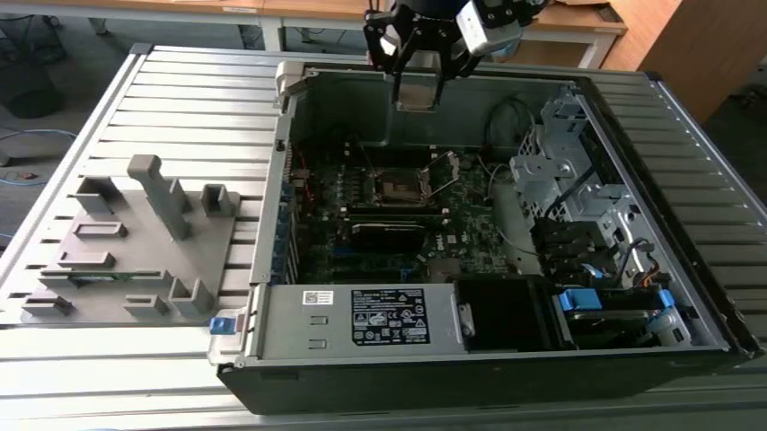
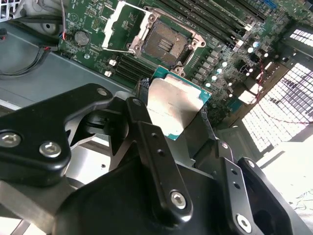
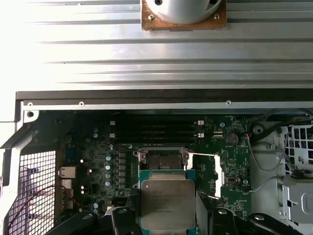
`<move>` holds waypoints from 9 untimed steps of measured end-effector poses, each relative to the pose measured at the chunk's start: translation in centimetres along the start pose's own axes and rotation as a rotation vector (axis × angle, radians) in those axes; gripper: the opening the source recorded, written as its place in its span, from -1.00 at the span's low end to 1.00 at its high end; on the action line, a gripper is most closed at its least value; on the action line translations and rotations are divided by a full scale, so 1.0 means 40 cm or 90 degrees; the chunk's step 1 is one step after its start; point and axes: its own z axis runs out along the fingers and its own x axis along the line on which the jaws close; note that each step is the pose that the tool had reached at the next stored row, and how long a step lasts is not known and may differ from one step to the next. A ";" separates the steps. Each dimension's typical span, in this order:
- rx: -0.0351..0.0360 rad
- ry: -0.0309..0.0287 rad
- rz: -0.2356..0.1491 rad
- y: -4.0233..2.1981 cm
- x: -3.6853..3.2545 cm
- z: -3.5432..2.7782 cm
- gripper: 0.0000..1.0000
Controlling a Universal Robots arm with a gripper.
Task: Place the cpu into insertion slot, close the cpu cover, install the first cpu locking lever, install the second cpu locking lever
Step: 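Place the cpu into insertion slot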
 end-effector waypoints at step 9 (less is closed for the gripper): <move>0.0000 -0.0007 0.000 -0.002 0.000 0.019 0.08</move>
